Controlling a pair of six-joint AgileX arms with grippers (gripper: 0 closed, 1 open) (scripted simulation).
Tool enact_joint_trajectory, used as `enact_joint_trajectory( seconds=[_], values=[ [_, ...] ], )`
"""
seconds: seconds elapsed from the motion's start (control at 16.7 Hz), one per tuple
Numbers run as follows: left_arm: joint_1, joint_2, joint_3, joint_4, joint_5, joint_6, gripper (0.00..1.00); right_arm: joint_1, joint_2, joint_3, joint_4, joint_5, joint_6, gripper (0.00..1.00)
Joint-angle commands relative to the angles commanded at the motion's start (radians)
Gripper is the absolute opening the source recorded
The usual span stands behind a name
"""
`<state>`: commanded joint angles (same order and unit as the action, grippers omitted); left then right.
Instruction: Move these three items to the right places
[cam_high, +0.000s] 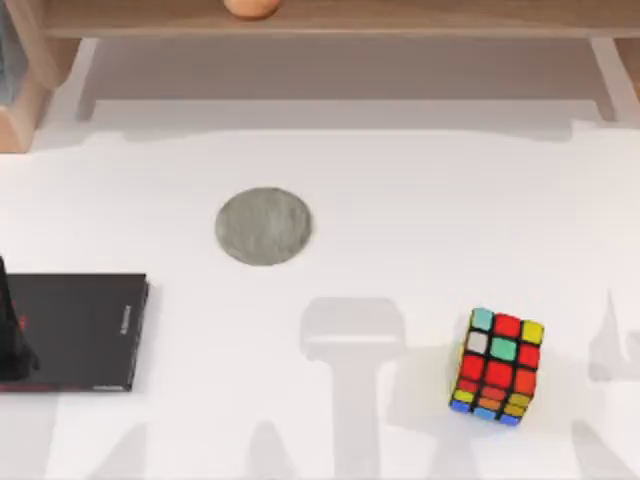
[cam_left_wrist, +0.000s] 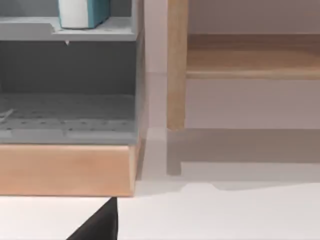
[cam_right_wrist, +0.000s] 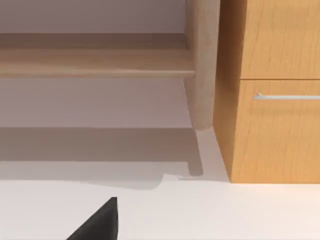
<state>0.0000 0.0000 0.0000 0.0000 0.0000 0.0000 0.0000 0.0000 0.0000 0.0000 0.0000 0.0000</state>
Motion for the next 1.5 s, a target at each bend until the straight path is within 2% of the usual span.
enact_joint_trajectory(
  seconds=[0.3, 0.54, 0.72, 1.2, 1.5],
  values=[
    [-0.025, 0.063, 0.054, 0.038, -0.022, 0.0, 1.0, 0.0, 0.0, 0.0, 0.0, 0.0, 0.0, 1.0],
    [-0.104, 0.296, 0.228, 0.159, -0.092, 0.0, 1.0, 0.0, 0.0, 0.0, 0.0, 0.0, 0.0, 1.0],
    [-0.184, 0.579, 0.402, 0.28, -0.163, 0.001, 1.0, 0.0, 0.0, 0.0, 0.0, 0.0, 0.0, 1.0],
    [-0.403, 1.502, 0.887, 0.618, -0.361, 0.004, 1.0, 0.0, 0.0, 0.0, 0.0, 0.0, 0.0, 1.0],
    [-0.496, 1.862, 1.098, 0.764, -0.449, 0.006, 1.0, 0.0, 0.0, 0.0, 0.0, 0.0, 0.0, 1.0]
  ],
)
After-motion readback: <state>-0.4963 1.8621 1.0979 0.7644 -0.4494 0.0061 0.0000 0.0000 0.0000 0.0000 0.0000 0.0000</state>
